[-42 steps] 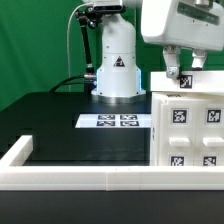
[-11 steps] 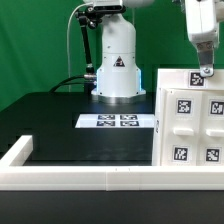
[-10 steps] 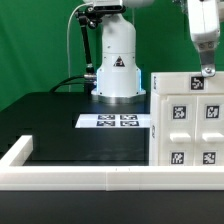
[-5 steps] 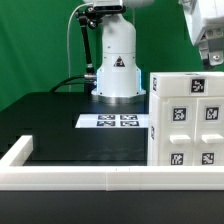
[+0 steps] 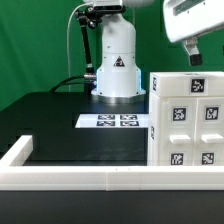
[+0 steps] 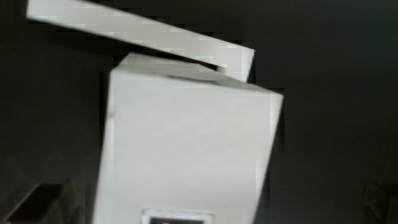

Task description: Assemble cabinet

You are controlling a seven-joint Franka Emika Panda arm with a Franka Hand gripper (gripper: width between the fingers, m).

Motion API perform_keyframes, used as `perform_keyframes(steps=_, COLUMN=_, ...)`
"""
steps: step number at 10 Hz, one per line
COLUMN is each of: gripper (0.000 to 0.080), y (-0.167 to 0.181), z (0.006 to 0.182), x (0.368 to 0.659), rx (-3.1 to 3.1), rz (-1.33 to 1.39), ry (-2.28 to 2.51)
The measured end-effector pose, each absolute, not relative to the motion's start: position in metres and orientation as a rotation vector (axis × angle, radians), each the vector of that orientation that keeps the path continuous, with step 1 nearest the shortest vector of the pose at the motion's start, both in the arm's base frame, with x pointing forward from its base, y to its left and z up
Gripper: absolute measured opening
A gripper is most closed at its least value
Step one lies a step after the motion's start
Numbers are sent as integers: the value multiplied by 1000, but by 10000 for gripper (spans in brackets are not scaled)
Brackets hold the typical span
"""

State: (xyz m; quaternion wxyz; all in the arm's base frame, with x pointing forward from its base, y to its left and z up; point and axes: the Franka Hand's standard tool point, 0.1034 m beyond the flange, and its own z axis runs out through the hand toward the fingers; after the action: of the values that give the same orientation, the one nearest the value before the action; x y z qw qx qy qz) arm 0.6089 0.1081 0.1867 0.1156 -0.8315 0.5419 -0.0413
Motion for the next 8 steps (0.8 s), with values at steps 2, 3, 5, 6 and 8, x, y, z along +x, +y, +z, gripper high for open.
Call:
perform_keyframes(steps=2, gripper=796, y=108, z=188, x=610, rx=-2546, rz=-147, ry=1412)
perform_keyframes(steps=3, gripper=796, y=108, z=188, x=610, rx=-2584, rz=-156, ry=1345)
perform_keyframes(steps=5, gripper=796, y=111, z=187, x=609, rx=-2785, rz=-215, ry=996)
perform_keyframes(steps=6, gripper=796, y=110, z=188, x=610, rx=-2887, rz=-249, ry=745)
perform_keyframes(steps=8, gripper=796, y=107, z=189, x=612, rx=-2994, rz=-260, ry=333)
